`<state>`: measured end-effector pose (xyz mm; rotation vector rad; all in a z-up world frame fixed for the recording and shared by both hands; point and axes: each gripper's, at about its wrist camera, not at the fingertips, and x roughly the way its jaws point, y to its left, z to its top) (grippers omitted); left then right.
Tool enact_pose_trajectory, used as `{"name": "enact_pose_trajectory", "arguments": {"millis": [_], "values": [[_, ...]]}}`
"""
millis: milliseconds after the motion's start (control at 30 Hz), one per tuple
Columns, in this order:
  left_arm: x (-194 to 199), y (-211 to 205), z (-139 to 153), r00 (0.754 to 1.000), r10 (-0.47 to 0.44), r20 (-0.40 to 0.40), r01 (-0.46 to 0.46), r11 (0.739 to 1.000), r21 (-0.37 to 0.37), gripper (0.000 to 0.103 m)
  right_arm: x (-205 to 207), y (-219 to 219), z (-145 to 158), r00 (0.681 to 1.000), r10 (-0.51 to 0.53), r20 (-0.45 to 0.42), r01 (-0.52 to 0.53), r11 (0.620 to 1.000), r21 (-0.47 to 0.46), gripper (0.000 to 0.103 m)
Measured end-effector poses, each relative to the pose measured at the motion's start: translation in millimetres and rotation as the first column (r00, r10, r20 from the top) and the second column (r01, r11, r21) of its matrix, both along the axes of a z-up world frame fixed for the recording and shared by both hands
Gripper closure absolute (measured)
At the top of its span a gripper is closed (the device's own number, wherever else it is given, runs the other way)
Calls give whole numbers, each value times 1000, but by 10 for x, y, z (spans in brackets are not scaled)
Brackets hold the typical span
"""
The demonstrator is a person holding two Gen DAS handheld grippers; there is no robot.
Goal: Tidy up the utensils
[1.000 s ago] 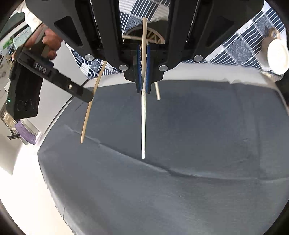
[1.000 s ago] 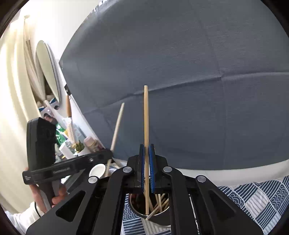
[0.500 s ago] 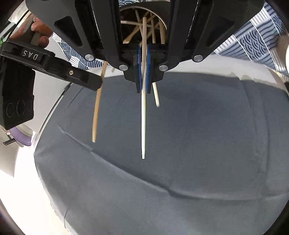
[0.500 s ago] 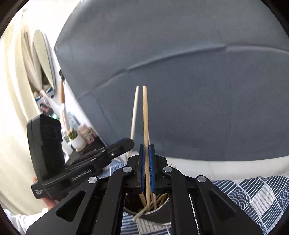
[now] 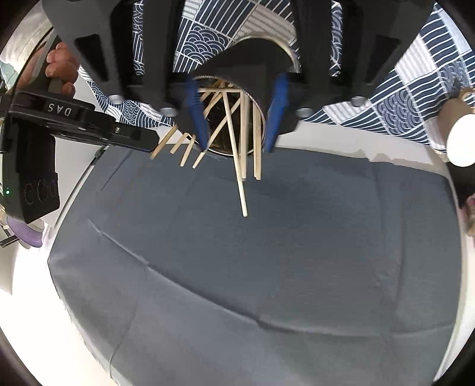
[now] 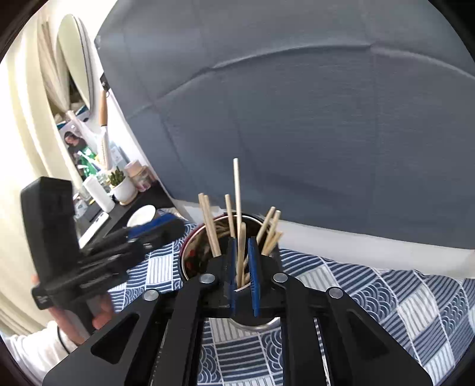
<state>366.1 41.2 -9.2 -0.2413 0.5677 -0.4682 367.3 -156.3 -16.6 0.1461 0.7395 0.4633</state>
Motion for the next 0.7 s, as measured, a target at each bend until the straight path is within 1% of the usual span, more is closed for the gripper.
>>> {"name": "enact_pose_trajectory", "arguments": {"millis": [33, 67, 133, 167, 200, 233, 267, 300, 367, 433, 567, 633, 667, 700], "values": [[-42, -19, 44, 1000, 5, 3, -5, 1000, 4, 44, -53, -37, 47, 1000, -14, 10, 14, 1000, -9, 62], [-82, -6, 103, 1000, 21, 4, -21, 1000, 15, 37, -109, -58, 106, 999, -32, 29, 33, 999, -15, 56], [-170, 60, 204, 998, 62, 5, -62, 997, 55, 22, -218, -74, 225, 997, -45, 56, 46, 999, -19, 56], [-207, 97, 249, 997, 81, 1, -81, 994, 78, 16, -262, -80, 270, 997, -46, 61, 48, 999, -24, 48], [-247, 133, 289, 995, 100, 0, -99, 990, 99, 8, -317, -79, 312, 996, -54, 71, 56, 998, -36, 42], [-292, 190, 313, 994, 113, 5, -113, 988, 109, 7, -400, -71, 366, 992, -77, 96, 83, 995, -55, 27], [-322, 246, 335, 993, 121, 6, -121, 986, 114, 7, -487, -61, 416, 987, -103, 125, 112, 992, -65, 19], [-377, 303, 383, 990, 139, 1, -138, 983, 124, 6, -575, -59, 465, 979, -136, 153, 147, 987, -65, 14], [-462, 404, 426, 986, 168, -6, -165, 973, 159, 6, -708, -81, 539, 968, -184, 169, 194, 980, -45, 12], [-569, 474, 463, 982, 190, 3, -186, 959, 212, 6, -798, -79, 570, 965, -216, 150, 223, 974, -30, 9], [-818, 550, 549, 975, 223, 18, -218, 928, 301, 6, -1053, -101, 555, 954, -279, 113, 282, 959, -10, 9], [-904, 552, 542, 974, 226, 22, -220, 911, 348, 6, -1183, -113, 532, 956, -279, 90, 278, 960, 17, 9], [-959, 560, 528, 971, 236, 25, -228, 898, 376, 6, -1246, -118, 523, 958, -275, 85, 274, 961, 22, 9], [-1004, 571, 516, 970, 242, 20, -231, 894, 385, 6, -1323, -111, 522, 957, -278, 88, 277, 961, 19, 9]]}}
